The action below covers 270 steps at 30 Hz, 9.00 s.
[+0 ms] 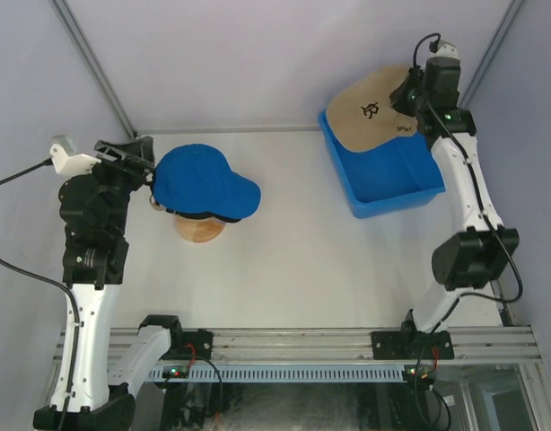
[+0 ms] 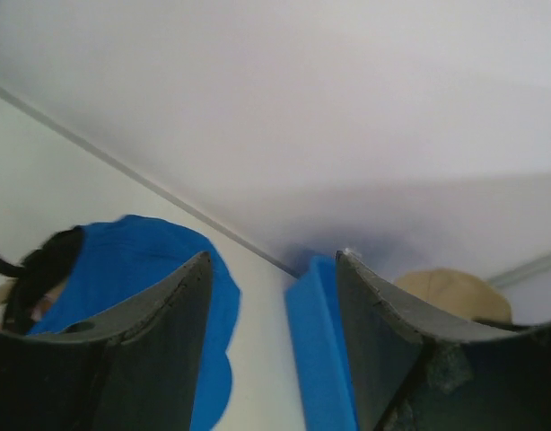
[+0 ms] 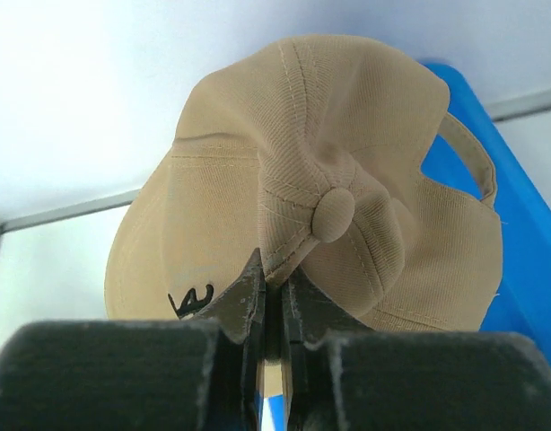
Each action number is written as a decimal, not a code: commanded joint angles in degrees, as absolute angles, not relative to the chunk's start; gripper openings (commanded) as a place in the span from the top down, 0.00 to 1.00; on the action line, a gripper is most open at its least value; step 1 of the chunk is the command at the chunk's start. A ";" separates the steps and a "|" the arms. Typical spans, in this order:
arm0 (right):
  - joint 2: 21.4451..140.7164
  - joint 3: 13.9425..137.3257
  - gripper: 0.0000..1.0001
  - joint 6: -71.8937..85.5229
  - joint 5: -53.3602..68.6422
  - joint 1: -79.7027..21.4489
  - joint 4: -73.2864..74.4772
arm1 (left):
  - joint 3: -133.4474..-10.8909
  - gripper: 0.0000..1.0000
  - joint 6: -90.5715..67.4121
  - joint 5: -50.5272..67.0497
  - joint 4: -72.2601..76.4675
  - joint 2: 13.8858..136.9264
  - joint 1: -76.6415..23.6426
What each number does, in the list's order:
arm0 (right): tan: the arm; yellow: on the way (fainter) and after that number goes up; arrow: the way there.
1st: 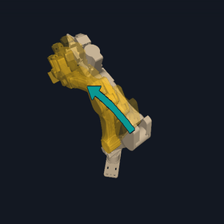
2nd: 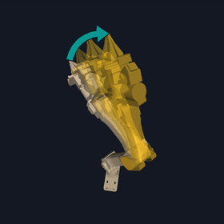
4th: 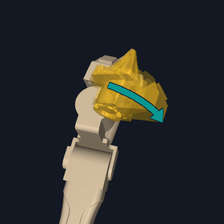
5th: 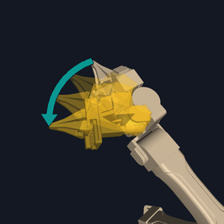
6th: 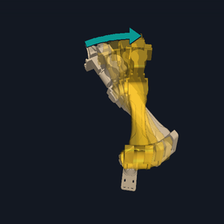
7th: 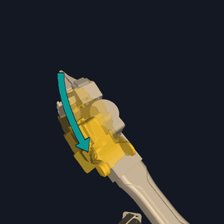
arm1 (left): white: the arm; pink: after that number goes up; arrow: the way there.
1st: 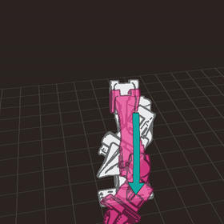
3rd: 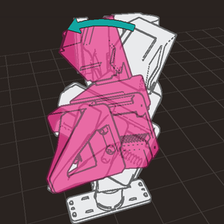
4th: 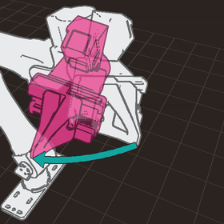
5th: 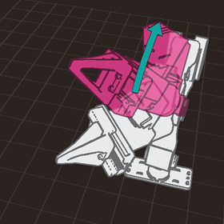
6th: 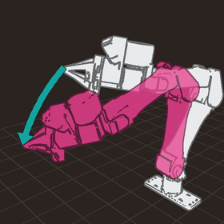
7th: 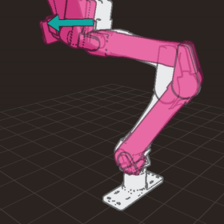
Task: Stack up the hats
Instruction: Pick up the hat from the bin, then stack the hat on the hat.
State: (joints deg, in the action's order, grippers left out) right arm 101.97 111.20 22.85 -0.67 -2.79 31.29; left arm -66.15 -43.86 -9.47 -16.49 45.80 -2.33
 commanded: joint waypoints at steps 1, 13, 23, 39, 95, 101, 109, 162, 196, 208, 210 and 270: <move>91.25 105.50 1.00 15.65 13.37 -4.89 20.67 | -70.87 0.38 -47.75 7.95 -14.17 47.47 -2.28; 83.64 103.31 1.00 13.47 40.31 -18.33 19.58 | -65.51 0.35 -67.57 38.94 8.57 52.47 -2.96; 85.33 105.41 1.00 12.91 46.15 -31.19 18.58 | -61.34 0.28 -75.02 46.49 18.65 51.66 -3.95; 95.15 118.67 1.00 13.10 53.56 -36.47 21.51 | -57.82 0.30 -84.61 50.36 35.32 52.64 -5.64; 90.43 85.95 0.54 105.38 43.36 -32.77 -28.14 | -67.14 1.00 -11.10 -31.33 30.31 48.91 -36.75; 93.70 85.56 0.45 111.34 44.44 -36.96 -31.19 | -67.35 1.00 -9.96 -29.55 33.72 50.43 -36.74; 98.73 90.29 0.45 116.86 46.72 -39.99 -33.11 | -67.88 1.00 -9.32 -26.34 35.59 51.39 -36.74; 150.77 147.29 1.00 112.34 55.38 -33.69 -38.64 | -38.06 0.62 -8.70 -48.67 20.59 25.52 -25.40; 134.95 128.37 1.00 97.31 63.94 -32.25 -24.33 | -54.60 0.48 -17.58 -61.79 5.01 37.04 -22.57; 127.55 108.07 1.00 93.47 63.55 -31.44 -28.38 | -56.97 0.47 -22.82 -58.12 -2.01 38.08 -19.28; 127.13 106.47 1.00 93.14 63.58 -31.10 -28.76 | -57.53 0.47 -23.65 -57.70 -3.16 38.62 -18.81; 130.90 98.42 1.00 76.33 66.99 -31.03 -21.69 | -60.58 0.41 -63.52 -0.34 -27.42 59.89 19.24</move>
